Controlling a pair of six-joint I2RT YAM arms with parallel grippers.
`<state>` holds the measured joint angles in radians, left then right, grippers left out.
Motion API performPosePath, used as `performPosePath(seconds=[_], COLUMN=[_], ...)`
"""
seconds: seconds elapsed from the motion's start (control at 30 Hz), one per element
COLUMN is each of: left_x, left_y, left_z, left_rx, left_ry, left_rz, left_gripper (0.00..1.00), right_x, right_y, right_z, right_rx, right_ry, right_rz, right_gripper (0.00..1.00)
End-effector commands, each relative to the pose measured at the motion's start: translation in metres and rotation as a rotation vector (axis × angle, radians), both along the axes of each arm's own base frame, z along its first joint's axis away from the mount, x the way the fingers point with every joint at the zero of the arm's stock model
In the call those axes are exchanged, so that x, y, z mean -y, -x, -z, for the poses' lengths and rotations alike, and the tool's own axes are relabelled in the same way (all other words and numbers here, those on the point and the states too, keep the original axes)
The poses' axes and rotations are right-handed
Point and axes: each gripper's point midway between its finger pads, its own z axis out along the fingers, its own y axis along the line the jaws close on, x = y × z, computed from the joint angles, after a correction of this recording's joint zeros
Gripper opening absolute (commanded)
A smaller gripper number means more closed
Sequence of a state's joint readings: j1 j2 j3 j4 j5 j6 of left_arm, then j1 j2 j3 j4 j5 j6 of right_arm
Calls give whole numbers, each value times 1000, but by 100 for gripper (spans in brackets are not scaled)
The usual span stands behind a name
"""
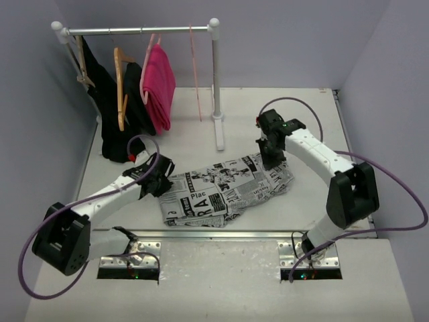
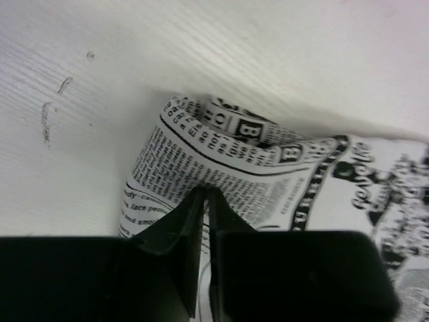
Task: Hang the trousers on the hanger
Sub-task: Fold the trousers at the center of the board, then pick up the hanger from the clothesline.
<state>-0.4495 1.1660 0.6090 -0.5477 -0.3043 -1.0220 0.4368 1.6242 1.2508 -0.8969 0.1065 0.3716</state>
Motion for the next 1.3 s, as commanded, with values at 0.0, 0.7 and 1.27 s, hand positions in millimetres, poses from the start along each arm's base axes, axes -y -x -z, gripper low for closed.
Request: performPosePath(seconds=[0.0,0.7,1.27], left_x=[-1,-51,23], left_y=[-11,-17,39], left_z=[12,-20,-19], left_rx=[-50,11,114], left_ry=[-8,-72,274], left_rz=[-28,-177,230], left_gripper=[4,53,28], right_x=[43,2,-123], right_y=[30,20,1], right_z=[68,22,-116], right_rx=[-124,89,480], right_ry=[29,-364,-462], right_rz=[182,133,-191], right_gripper=[8,13,99])
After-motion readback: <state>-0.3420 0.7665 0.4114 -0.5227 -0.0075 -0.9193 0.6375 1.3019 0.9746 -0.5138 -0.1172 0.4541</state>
